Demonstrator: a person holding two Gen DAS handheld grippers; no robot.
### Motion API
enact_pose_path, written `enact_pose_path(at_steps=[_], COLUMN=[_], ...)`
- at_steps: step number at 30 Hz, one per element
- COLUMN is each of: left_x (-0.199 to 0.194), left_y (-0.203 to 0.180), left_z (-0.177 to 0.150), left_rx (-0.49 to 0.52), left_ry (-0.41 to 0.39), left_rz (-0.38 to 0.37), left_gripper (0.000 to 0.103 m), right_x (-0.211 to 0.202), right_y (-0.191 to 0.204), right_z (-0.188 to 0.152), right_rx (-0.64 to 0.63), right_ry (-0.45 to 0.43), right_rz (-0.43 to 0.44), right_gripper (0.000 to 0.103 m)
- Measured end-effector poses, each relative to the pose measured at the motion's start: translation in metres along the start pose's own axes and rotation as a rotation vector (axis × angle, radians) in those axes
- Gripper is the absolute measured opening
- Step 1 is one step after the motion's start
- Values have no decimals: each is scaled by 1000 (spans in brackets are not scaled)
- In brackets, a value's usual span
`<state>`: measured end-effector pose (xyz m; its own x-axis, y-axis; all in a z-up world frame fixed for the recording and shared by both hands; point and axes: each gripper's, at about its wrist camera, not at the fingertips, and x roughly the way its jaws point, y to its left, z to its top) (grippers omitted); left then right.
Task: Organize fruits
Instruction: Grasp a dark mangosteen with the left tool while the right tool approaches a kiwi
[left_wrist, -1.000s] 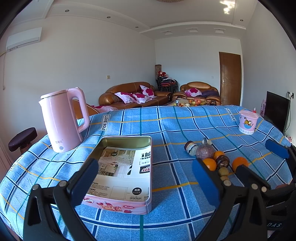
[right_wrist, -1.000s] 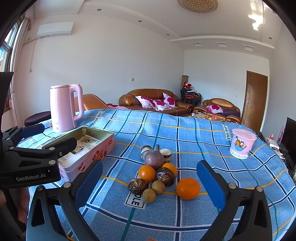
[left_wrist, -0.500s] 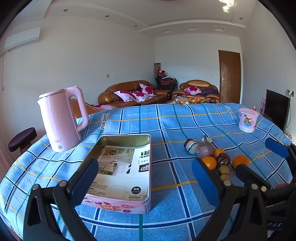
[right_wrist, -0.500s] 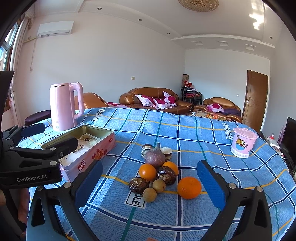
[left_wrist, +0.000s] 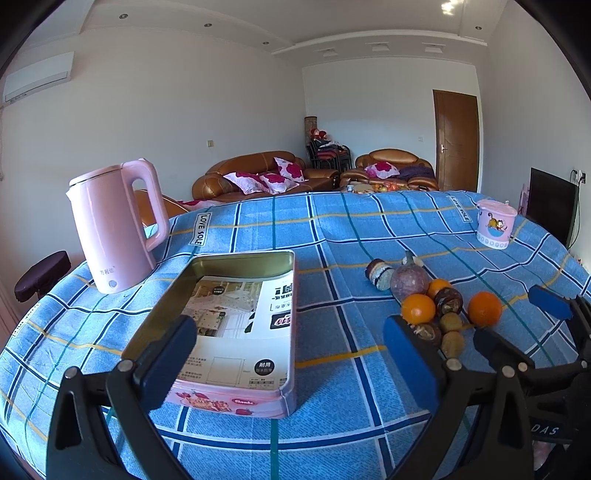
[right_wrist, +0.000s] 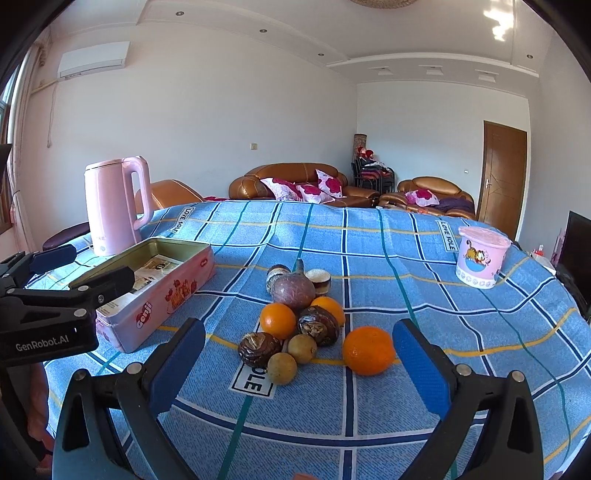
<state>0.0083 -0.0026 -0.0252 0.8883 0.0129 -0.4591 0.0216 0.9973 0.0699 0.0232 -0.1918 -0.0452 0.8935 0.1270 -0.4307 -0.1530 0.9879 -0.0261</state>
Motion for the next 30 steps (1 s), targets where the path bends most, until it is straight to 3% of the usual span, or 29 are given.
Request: enact_pose_path(at_steps=[3, 5, 8, 12, 16, 20, 23, 27, 30], left_x=[4, 7, 10, 15, 18, 19, 19, 24, 32], left_y=[-4, -5, -6, -11, -17, -24, -31, -37, -43], left_z=[-3, -5, -6, -7, -7, -6, -3, 0, 2], left_rx=[7, 8, 0, 8, 22, 47, 66, 85, 95], left_ry=[13, 23, 35, 50, 54, 57, 58, 68, 93], left_rz=[-6, -14, -30, -45, -61, -84, -110, -126, -149], left_gripper=[103, 103, 103, 103, 102, 98, 97, 96, 87], right_x=[10, 17, 24, 33, 49, 57, 60, 62, 62], right_y=[-4, -4, -3, -2, -2, -3, -2, -2, -3], right_z=[-7, -10, -14, -13, -14, -15, -15, -12, -11], right_rx=[1, -5, -16, -14, 8, 28, 26, 18, 17], right_ry=[48, 82, 120, 171, 255, 309, 321, 337, 334], right_rz=[-2, 5, 27, 69, 117, 142, 153, 160, 168], right_gripper=[97, 84, 73, 66, 46, 42, 30, 29, 29])
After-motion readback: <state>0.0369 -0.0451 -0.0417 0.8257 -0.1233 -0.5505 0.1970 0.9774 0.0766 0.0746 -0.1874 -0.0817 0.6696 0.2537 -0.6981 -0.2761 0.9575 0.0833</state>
